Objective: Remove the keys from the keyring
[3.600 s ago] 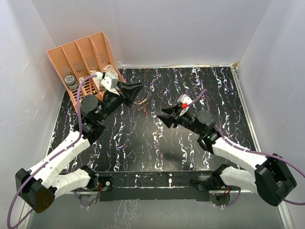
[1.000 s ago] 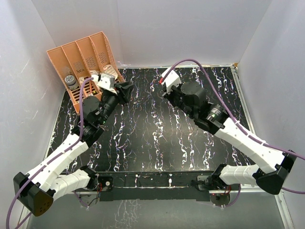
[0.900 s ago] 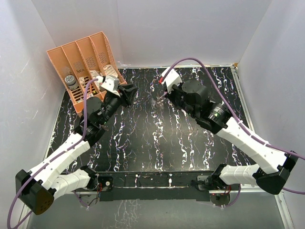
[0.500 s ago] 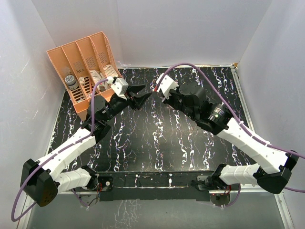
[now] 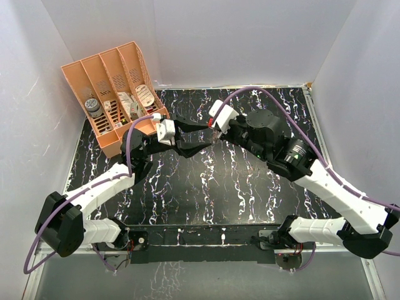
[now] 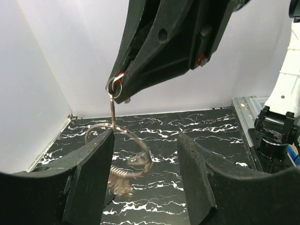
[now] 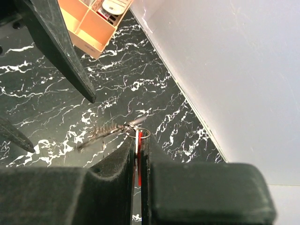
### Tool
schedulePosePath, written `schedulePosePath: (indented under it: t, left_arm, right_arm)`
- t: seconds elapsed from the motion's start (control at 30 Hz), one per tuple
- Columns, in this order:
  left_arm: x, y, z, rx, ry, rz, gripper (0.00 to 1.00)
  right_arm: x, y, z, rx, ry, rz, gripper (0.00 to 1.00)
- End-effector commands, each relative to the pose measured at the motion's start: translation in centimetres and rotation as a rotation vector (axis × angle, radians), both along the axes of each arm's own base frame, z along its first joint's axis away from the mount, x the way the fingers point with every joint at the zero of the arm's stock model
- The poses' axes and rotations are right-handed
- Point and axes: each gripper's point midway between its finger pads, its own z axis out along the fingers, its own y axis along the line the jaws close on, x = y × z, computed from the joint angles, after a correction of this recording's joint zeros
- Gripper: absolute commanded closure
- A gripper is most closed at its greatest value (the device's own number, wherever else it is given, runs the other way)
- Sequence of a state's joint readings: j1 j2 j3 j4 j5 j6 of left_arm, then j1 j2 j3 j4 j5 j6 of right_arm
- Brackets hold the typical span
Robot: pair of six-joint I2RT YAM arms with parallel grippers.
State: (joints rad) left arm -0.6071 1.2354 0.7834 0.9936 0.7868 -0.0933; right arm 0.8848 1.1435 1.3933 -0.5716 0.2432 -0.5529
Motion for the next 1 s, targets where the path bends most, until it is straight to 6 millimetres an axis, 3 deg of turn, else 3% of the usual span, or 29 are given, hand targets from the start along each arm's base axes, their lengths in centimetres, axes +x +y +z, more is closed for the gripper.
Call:
schedulePosePath:
  t: [0.0,0.2,0.4,0.6,0.73,0.83,0.97]
  left_arm:
    - [-1.8,0.1,2.5,-0.033,-0.161,-0.075,0.45]
    - [-1.4,-0.1,4.0,-0.05,-0.189,-0.066,0.45]
    - [0.7,0.3,5.3,-0.093,-0.18,0.016,0.47]
    - [1.7,1.0,6.1,-0.133,-0.145,-0.003,0.53]
    - [2.2,1.9,6.4,-0.183,-0.121,-0.072,0.61]
    - [1.4,3.0,6.6,-0.225,-0.108,-0.196,0.62]
    - [1.6,1.8,6.1,-0.136,-0.016,-0.342,0.63]
  right_arm:
    - [-1.6,0.1,5.9,0.141,-0.111,0.074,1.0]
    - [-2.4,0.1,6.0,0.143,-0.108,0.114,1.0]
    - [-3.1,0.1,6.3,0.144,-0.113,0.15,1.0]
    - [-3.6,0.2,6.4,0.15,-0.12,0.172,1.0]
    - [-3.9,0.2,6.6,0.155,-0.127,0.185,1.0]
    - [-4.0,0.2,6.6,0.155,-0.129,0.194,1.0]
    - [-3.9,0.4,6.6,0.153,-0.129,0.197,1.0]
